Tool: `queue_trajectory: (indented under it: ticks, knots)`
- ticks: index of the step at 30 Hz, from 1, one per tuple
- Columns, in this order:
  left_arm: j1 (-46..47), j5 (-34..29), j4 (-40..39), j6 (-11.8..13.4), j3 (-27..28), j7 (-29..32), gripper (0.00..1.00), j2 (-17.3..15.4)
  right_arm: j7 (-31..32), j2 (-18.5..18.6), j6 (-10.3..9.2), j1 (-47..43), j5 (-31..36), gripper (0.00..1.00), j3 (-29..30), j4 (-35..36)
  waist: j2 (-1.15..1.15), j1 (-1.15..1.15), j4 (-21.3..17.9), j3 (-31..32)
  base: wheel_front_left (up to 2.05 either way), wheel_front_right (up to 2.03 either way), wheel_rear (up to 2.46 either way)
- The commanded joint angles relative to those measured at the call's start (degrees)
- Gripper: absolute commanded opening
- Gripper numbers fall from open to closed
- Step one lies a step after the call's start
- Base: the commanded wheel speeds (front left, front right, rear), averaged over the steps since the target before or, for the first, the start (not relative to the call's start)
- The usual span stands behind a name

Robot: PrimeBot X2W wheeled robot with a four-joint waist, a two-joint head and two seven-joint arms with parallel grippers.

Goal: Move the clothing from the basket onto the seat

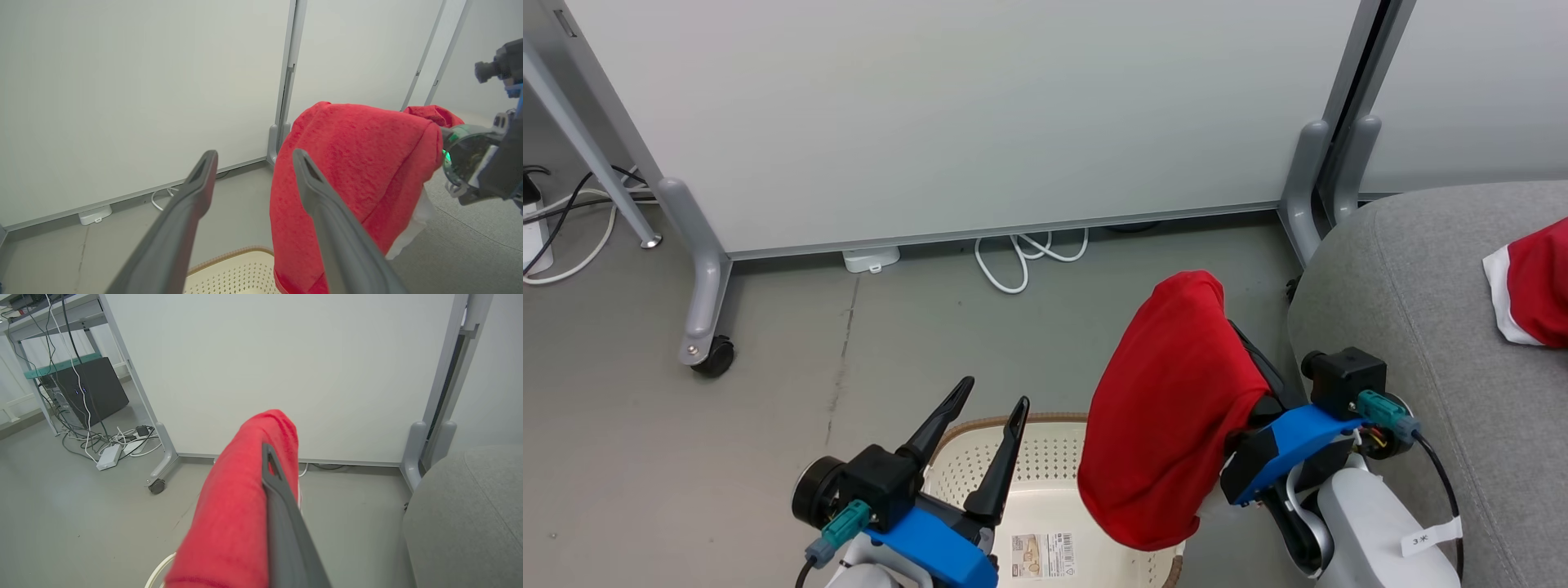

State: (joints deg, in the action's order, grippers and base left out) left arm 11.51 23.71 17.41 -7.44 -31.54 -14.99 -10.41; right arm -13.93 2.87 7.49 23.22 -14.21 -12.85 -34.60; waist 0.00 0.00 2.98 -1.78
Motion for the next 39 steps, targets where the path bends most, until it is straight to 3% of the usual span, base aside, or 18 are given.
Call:
queue_trajectory:
  ticks: [1, 8, 14, 32, 39]
  knots:
    - [-0.91, -0.43, -0.49, -0.05, 0.62, -0.3, 1.0, 0.02, 0.12, 0.03, 0.01, -0.79, 0.23, 0.0, 0.16, 0.34, 0.0, 0.0, -0.1, 0.04, 0.0, 0.0, 0.0]
    - [-1.48, -1.16, -0.82, -0.05, 1.43, -0.3, 1.0, 0.5, 0.68, 0.03, 0.01, -0.95, 0.58, 0.0, 0.43, 1.11, 0.0, 0.0, -0.92, -0.41, 0.0, 0.0, 0.0]
    - [-0.79, -1.74, -1.07, -0.05, 1.55, -0.3, 1.0, 0.53, 0.87, 0.04, 0.01, -0.29, 0.3, 0.0, 0.52, 1.93, 0.0, 0.0, -4.08, -1.44, 0.0, 0.0, 0.0]
    - [1.44, -1.5, -0.56, -0.05, 0.04, -0.3, 1.0, -0.1, 0.23, 0.02, 0.02, -0.82, -0.28, 0.0, 1.29, 2.63, 0.0, 0.0, -23.31, -3.45, 0.0, 0.0, 0.0]
    - [1.55, -1.13, -0.33, -0.05, -0.89, -0.3, 1.0, -0.22, -0.25, 0.0, 0.01, -1.6, -0.46, 0.0, 2.04, 2.65, 0.0, 0.0, -28.15, -3.62, 0.0, 0.0, 0.0]
